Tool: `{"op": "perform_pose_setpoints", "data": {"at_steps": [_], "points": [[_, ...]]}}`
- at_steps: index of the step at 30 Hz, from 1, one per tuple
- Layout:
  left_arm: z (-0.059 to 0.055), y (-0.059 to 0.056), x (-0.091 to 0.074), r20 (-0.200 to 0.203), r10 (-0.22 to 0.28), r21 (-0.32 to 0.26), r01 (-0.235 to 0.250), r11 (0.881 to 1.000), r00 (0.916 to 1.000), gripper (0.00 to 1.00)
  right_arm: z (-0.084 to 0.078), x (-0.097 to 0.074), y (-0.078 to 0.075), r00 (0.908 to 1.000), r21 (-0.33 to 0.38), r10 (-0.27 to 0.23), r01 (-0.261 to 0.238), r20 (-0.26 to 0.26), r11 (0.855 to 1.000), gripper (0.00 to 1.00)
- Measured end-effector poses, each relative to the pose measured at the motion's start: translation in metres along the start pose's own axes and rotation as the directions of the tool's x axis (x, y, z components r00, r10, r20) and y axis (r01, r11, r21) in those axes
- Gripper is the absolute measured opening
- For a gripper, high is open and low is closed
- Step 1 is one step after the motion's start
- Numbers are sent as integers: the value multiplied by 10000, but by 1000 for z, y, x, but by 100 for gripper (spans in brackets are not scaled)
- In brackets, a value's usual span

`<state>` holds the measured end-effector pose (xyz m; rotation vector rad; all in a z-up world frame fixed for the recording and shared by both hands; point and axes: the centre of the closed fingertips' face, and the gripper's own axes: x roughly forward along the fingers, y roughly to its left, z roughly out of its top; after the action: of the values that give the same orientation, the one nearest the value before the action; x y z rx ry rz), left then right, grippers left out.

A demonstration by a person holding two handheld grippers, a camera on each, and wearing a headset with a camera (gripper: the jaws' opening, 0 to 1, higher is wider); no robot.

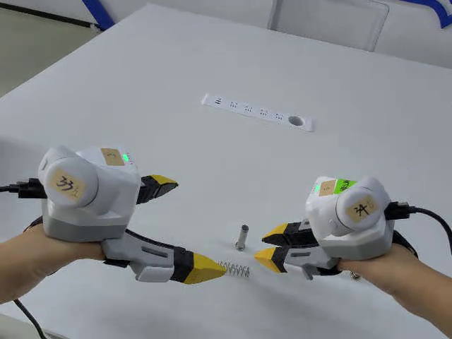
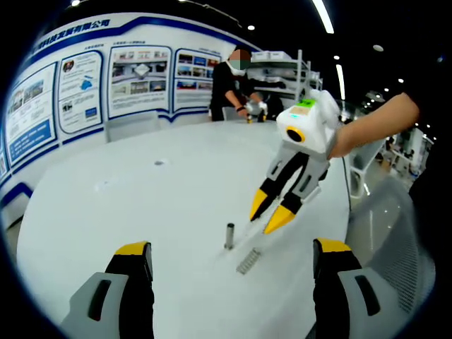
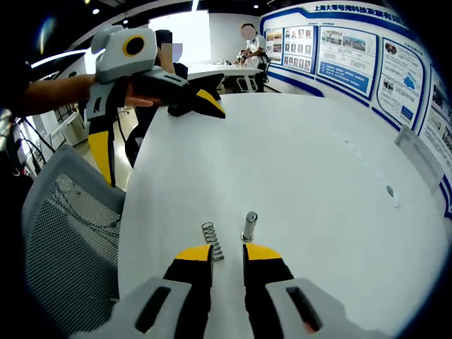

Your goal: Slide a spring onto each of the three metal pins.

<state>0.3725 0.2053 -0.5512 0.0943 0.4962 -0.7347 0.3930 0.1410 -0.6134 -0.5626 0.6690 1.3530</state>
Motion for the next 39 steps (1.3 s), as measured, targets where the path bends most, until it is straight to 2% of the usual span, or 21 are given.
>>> {"op": "perform_pose_setpoints", "data": {"at_steps": [9, 18, 25, 31, 33, 39], "points": [[-8, 1, -2, -140, -54, -139, 52, 9999, 9999, 96, -12, 23, 14, 9968, -294, 482, -501, -640, 9983, 18], [-13, 2, -2, -192, -162, -233, 158, 9996, 9997, 95, -20, 39, 12, 9924, -352, 556, -598, -1095, 9976, 17], [-17, -1, -1, -329, -309, -285, 300, 9991, 9990, 94, -33, 44, 16, 9851, -288, 764, -818, -1538, 9962, 17], [-18, -5, 2, -347, -428, -312, 418, 9986, 9985, 94, -33, 43, 12, 9877, -304, 735, -784, -1381, 9965, 13], [-19, -6, 3, -395, -446, -305, 434, 9986, 9982, 94, -32, 43, 13, 9882, -101, 778, -798, -1319, 9968, 13], [-20, -11, 7, -452, -652, -299, 639, 9975, 9968, 92, -32, 43, 14, 9879, -436, 727, -794, -1366, 9959, 11]]}}
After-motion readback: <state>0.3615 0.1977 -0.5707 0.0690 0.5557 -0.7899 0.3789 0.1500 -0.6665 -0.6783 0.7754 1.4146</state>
